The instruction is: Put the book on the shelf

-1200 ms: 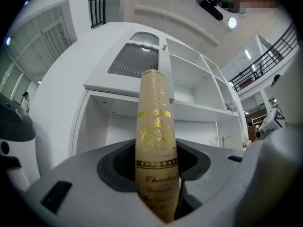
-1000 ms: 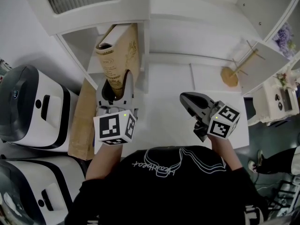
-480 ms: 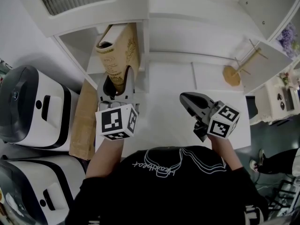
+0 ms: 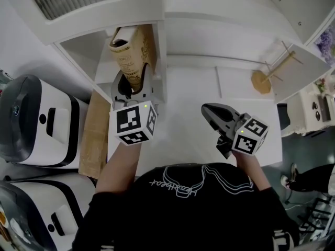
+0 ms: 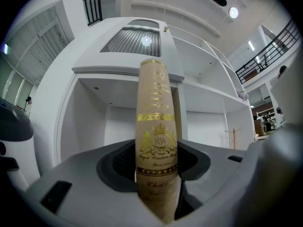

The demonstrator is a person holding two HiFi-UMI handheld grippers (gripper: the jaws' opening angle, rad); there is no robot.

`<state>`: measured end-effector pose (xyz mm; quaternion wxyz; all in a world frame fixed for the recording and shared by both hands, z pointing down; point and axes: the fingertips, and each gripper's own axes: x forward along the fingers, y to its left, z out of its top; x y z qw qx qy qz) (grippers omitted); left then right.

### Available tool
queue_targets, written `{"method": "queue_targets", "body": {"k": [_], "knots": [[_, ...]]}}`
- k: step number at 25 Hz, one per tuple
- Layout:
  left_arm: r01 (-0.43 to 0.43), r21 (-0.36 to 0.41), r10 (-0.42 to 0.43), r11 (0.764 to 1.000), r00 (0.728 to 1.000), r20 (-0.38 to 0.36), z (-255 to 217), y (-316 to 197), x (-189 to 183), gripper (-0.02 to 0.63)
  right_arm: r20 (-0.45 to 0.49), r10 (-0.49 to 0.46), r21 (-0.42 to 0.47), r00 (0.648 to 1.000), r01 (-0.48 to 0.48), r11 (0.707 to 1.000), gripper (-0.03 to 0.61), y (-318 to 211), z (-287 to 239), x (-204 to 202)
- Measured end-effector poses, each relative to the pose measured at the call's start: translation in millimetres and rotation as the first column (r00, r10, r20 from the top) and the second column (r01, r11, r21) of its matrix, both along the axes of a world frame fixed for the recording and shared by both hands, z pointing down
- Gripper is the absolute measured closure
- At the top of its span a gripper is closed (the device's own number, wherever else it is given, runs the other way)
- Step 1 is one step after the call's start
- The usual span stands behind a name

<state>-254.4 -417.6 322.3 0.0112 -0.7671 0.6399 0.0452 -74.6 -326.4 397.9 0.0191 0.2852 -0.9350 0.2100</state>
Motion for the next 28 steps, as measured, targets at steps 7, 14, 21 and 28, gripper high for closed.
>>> {"method": "queue_targets", "body": {"k": [7, 14, 21, 28], "knots": [[0.0, -0.037, 0.0, 0.999, 1.0, 0.016, 7.5, -25.3, 3.1, 0.416, 0.0, 0.043, -0.028, 0.999, -0.043, 0.999, 0.572, -0.4, 12.9, 10.3], [-0.032, -0.07, 0.033, 0.997, 0.999, 0.012, 9.8, -47.8, 5.7, 0.416, 0.002, 0.068, -0.048, 0.998, -0.068, 0.997, 0.572, 2.2, 22.0, 19.7], [-0.056, -0.078, 0.055, 0.995, 0.998, -0.005, 11.3, -63.1, 5.6, 0.415, 0.005, 0.077, -0.056, 0.997, -0.077, 0.995, 0.572, 4.3, 26.7, 24.7], [-0.117, -0.085, 0.116, 0.99, 0.993, -0.01, 13.2, -61.4, 8.3, 0.411, 0.007, 0.064, -0.03, 0.998, -0.063, 0.998, 0.572, 9.3, 16.6, 26.8]]}}
